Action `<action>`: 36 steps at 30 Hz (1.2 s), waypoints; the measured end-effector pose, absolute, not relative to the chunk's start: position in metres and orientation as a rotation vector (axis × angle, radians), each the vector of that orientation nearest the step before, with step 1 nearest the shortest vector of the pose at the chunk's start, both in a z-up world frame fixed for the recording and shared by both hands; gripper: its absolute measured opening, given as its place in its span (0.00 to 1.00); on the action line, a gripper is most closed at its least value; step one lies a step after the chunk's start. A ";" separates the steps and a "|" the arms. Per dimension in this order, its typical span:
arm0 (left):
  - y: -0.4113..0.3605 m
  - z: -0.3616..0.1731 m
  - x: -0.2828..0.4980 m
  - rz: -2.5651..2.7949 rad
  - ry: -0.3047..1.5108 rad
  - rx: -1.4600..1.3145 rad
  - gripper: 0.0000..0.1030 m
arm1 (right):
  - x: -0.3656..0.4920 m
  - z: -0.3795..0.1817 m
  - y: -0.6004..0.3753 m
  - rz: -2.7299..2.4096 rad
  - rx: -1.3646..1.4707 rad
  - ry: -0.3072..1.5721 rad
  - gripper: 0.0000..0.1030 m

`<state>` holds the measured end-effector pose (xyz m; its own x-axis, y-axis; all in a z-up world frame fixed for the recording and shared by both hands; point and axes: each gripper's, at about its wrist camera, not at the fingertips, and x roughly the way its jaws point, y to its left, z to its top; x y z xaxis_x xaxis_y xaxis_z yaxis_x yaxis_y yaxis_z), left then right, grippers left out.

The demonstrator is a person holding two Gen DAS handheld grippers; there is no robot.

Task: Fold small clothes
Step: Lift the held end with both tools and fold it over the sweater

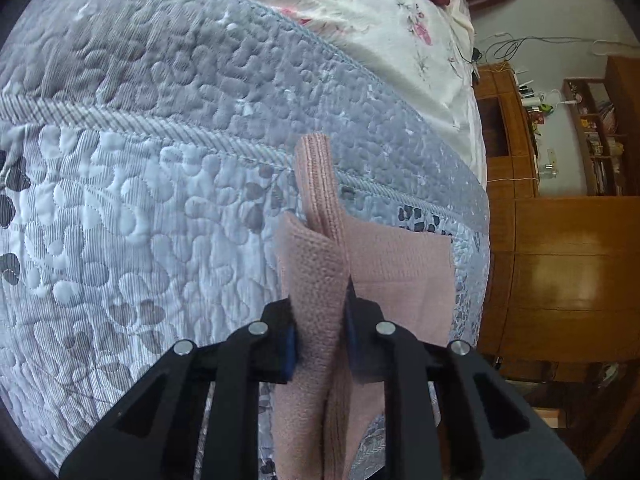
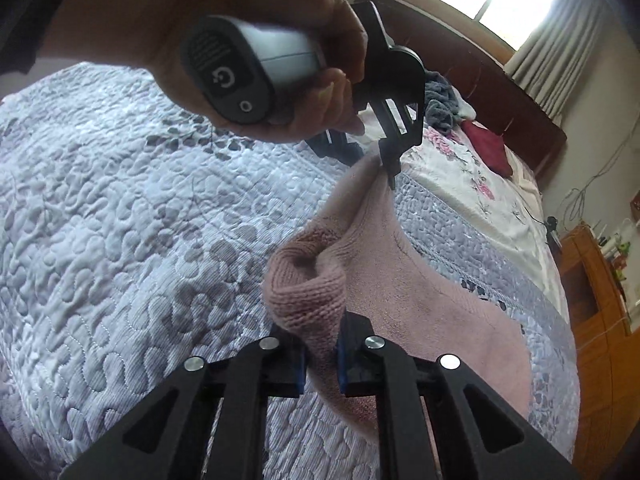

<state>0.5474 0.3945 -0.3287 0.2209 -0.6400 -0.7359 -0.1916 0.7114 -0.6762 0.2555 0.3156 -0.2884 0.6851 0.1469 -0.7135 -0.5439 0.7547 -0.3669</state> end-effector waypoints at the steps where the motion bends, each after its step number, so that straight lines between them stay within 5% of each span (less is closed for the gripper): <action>1: 0.390 -0.322 0.546 -0.354 1.341 -0.753 0.16 | 0.256 -0.282 0.310 0.408 -0.584 0.716 0.10; 17: 0.288 -0.228 0.557 -0.291 1.334 -0.504 0.16 | 0.266 -0.216 0.224 0.324 -0.336 0.694 0.10; 36: 0.172 -0.215 0.567 -0.213 1.358 -0.324 0.16 | 0.277 -0.216 0.124 0.252 -0.130 0.752 0.10</action>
<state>0.5668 0.1723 -0.2155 0.2025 -0.3350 -0.9202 -0.0365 0.9364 -0.3489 0.2769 0.1238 -0.2161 0.7021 0.1793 -0.6892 -0.2716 0.9620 -0.0265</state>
